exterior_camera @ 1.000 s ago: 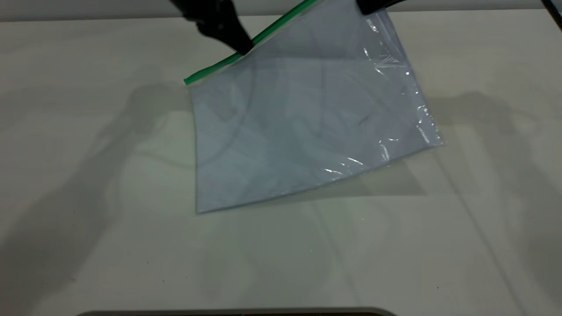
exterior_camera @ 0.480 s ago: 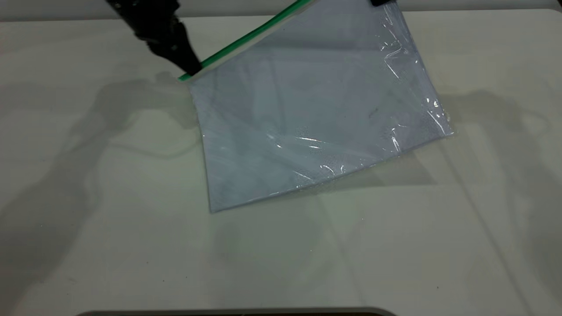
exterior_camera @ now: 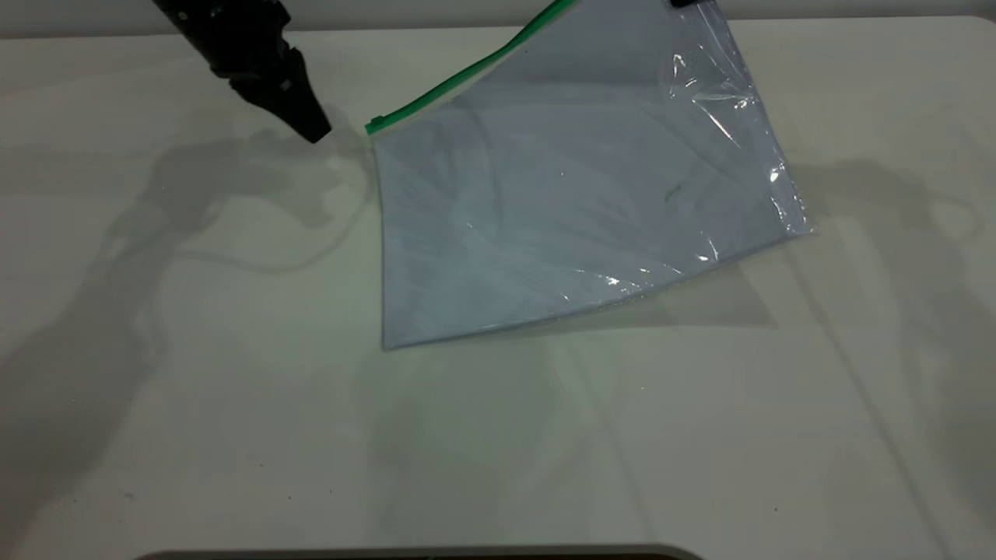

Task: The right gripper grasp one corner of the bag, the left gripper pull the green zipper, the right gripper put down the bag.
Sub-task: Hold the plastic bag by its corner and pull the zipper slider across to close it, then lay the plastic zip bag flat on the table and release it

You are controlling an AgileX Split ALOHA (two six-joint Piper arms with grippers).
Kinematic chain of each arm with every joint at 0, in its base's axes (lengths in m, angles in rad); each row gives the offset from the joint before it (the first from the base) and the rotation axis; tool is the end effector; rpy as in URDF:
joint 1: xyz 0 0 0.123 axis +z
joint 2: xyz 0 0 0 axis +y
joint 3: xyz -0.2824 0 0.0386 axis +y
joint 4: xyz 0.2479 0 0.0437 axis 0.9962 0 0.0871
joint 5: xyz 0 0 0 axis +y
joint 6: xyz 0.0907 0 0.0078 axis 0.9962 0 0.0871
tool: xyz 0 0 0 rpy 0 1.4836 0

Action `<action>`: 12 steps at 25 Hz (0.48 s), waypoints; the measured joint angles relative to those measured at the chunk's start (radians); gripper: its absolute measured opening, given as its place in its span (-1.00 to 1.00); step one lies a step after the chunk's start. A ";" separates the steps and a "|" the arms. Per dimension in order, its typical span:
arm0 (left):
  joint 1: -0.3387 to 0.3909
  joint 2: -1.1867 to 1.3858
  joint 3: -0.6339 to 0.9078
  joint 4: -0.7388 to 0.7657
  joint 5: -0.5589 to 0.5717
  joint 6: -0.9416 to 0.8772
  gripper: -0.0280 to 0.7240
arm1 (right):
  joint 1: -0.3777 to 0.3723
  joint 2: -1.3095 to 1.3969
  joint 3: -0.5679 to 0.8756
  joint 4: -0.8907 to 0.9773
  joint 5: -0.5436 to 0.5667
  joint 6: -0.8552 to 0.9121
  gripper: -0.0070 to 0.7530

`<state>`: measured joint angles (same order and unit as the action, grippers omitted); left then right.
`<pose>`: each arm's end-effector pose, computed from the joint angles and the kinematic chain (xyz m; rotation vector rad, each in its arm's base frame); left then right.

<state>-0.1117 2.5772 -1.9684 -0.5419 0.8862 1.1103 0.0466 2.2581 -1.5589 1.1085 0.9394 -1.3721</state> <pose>0.5001 -0.0927 0.0544 1.2091 2.4763 -0.4420 0.4484 0.0868 0.1330 -0.8658 2.2770 0.8953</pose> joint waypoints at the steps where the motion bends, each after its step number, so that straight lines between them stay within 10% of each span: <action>1: 0.000 -0.008 0.000 -0.022 0.001 0.000 -0.45 | 0.000 0.000 0.000 0.000 -0.004 -0.001 -0.82; 12: 0.000 -0.320 0.000 -0.264 0.089 -0.007 0.03 | 0.008 -0.052 -0.001 -0.102 -0.094 0.045 0.44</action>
<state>-0.1117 2.2572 -1.9684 -0.8060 0.9754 1.1033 0.0542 2.2065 -1.5597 1.0064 0.8455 -1.3268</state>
